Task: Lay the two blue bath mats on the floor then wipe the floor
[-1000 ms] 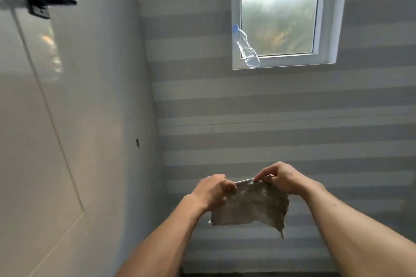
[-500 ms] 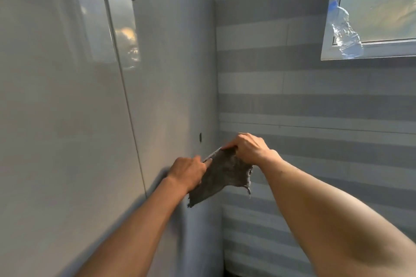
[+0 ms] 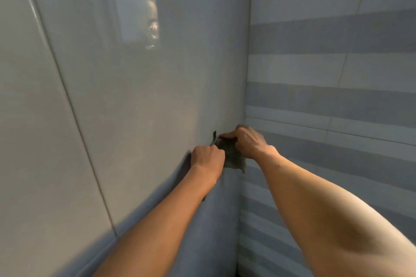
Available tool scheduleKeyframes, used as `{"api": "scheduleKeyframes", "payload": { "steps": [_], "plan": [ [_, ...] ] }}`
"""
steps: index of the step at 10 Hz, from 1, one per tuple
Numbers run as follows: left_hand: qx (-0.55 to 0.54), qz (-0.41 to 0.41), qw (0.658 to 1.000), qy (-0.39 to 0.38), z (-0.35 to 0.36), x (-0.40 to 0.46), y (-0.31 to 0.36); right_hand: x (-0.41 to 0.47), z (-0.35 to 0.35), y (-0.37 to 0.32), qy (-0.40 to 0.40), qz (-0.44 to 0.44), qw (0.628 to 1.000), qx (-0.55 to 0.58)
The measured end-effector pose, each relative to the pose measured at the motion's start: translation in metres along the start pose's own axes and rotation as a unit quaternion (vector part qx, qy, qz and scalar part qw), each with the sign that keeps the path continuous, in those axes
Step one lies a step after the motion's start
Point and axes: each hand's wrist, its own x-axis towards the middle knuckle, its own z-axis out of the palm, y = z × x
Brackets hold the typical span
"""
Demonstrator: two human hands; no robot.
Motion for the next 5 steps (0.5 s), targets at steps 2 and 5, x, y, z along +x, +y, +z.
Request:
{"api": "scheduleKeyframes", "payload": {
  "steps": [2, 5],
  "plan": [
    [0.018, -0.07, 0.997, -0.04, 0.057, 0.004, 0.042, -0.015, 0.062, 0.023, 0.013, -0.005, 0.956, 0.292],
    [-0.035, 0.067, 0.981, -0.177, 0.059, 0.017, 0.103, -0.071, 0.057, 0.084, -0.139, 0.16, 0.966, 0.149]
  ]
}}
